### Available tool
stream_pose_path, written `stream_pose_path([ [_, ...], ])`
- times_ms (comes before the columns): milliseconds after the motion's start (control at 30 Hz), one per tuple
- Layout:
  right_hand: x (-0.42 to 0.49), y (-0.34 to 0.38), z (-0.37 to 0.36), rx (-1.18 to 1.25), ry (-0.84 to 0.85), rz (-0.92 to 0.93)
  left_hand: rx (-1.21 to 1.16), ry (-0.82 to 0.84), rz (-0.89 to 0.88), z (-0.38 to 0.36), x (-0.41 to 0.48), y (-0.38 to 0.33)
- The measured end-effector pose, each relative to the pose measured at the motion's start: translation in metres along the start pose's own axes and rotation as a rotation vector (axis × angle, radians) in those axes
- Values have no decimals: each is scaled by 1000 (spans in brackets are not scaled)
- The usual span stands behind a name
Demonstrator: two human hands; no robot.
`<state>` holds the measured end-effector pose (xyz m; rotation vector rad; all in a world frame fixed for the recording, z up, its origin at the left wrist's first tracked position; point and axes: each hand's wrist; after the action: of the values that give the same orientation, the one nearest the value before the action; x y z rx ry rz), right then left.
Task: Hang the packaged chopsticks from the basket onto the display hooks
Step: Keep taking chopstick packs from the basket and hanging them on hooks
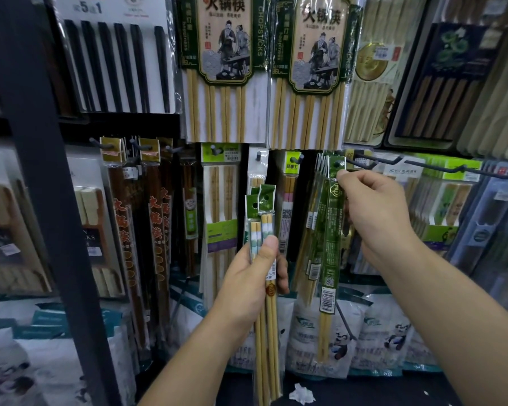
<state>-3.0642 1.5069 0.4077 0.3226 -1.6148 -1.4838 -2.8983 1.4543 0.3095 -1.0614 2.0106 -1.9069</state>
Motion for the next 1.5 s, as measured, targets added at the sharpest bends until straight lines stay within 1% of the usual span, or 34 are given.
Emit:
stream_pose_path([
  [367,8,-16,-2,-91,-42,-15,-28,27,26,3,-3,-1],
  [500,-3,-22,-4,-132,-75,22,-32,41,34,3,-4,-1],
  [567,-17,-21,-8,-126,-4,53,-35,51,29,2,-4,-1],
  [700,-48,-14,-20,-65,310,136,-48,89,-10,-1,-4,-4],
  [733,-52,-13,-22,-48,350,144,-55,98,-21,-3,-4,-5],
  [800,-56,-12,-25,-29,374,136,-60,100,-32,-4,-4,-4],
  [933,-55,-14,-25,19,354,74,-86,107,-35,-6,-4,-2],
  [1033,-52,-14,-22,98,313,52,-86,77,-26,-4,-4,0],
  [1167,-39,-4,-13,202,216,31,85,13,-26,2,-5,-1],
  [1367,-15,7,-2,120,65,39,86,70,4,3,-4,1],
  [1500,-6,5,-2,124,10,16,89,84,24,2,-4,1],
])
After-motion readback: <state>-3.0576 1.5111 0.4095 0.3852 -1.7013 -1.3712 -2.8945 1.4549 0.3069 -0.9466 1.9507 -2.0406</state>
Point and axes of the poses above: each hand's wrist, its own x-axis towards the middle knuckle, its own z-axis out of the back of the hand, y = z × x, and after that the axes turned 14 degrees about y, right-handed
